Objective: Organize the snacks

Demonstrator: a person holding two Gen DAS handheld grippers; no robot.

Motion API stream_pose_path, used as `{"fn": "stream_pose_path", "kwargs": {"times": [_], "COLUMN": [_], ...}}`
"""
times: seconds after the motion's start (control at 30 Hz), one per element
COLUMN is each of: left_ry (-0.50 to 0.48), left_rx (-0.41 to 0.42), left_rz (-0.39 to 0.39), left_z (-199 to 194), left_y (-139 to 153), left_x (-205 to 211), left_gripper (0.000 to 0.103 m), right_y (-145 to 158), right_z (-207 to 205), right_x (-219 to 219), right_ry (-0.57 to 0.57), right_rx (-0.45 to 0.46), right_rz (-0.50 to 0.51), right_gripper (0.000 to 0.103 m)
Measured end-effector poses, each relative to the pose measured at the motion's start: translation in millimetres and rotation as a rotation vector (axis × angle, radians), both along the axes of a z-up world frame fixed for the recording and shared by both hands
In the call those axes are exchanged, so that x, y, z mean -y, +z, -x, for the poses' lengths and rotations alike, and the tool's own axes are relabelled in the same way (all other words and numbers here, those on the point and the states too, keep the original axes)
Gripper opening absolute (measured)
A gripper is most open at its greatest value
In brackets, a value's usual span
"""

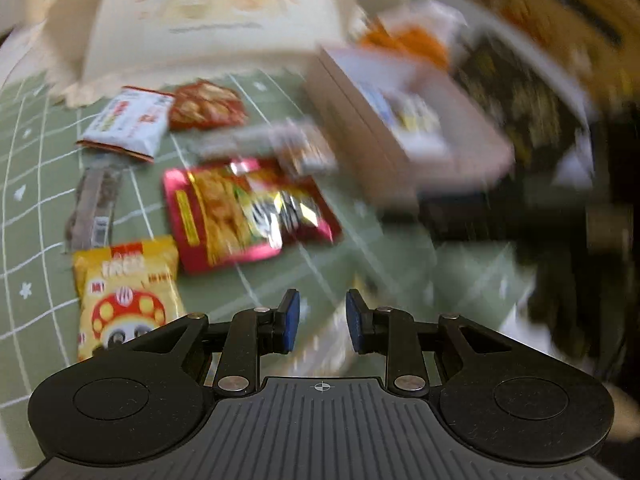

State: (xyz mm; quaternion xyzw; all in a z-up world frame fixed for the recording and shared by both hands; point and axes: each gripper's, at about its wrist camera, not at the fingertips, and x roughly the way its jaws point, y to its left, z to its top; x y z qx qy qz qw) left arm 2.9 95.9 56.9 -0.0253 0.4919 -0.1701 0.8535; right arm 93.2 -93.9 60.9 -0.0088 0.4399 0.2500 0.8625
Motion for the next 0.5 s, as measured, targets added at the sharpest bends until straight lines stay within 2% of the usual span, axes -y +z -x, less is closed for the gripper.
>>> {"fn": "stream_pose_path", "kwargs": {"times": [0.07,0.1,0.23,0.33,0.4,0.5], "left_ry": [-0.061,-0.093,-0.181,-0.199,-0.159,-0.050], "left_rx": [0.006,0.010,0.037,0.015,0.005,-0.012], "left_rz": [-0.091,-0.133,-0.237,-0.232,-0.219,-0.170], "left_z": [10,13,18,11,4,-1], "left_y": [-5,-8,-15,-23,-28,-27], "left_x": [12,18,31,34,29,8], "left_gripper": [0.029,0.035,0.045,0.045,0.040,0.035], "right_y": [3,5,13,19,24,27], "right_z": [-1,1,7,4,-1,-10], "right_x": [-13,-22,-52,-58,-55,-55], "right_ry": [0.046,0.078,0.171,0.196,0.186,0.172], "right_rx": [0.008,0.012,0.076,0.098,0.103,0.088], "right_rz": [-0.026,-0.031,0.015,0.035,0.048,0.050], "right_gripper": [0.057,0.057,0.057,0.057,0.057,0.057]}}
